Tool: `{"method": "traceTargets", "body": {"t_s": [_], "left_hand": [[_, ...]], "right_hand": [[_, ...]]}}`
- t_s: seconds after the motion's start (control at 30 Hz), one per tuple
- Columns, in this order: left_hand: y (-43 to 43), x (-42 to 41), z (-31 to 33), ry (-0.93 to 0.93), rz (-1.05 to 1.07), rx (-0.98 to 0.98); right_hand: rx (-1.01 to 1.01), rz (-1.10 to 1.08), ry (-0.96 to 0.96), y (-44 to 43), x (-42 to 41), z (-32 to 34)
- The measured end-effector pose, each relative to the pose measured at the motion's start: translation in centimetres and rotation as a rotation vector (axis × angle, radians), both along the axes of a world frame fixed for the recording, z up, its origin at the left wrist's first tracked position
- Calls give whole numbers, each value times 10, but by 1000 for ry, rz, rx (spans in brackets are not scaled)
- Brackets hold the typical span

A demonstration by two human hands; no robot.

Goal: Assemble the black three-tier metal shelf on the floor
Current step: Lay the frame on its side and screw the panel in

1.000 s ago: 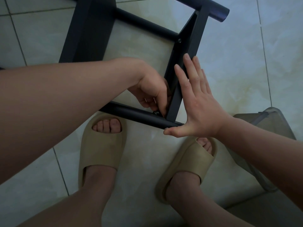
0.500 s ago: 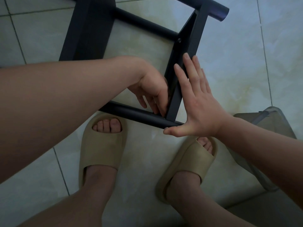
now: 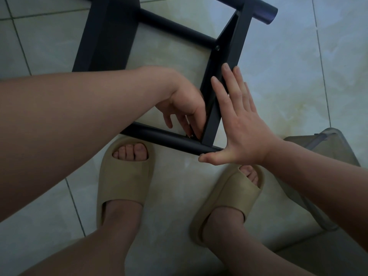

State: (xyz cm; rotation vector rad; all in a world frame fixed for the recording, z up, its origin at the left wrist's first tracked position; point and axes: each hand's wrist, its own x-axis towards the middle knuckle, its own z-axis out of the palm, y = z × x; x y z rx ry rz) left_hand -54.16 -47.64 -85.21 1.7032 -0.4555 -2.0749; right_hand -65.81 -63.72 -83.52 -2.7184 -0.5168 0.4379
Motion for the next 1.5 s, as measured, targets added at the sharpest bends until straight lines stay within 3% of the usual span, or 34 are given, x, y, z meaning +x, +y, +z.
{"method": "traceTargets", "body": {"t_s": [1.5], "left_hand": [[-2,-4,-11,10,58,13]], "right_hand": [[6,-4,12,0,0,0]]}}
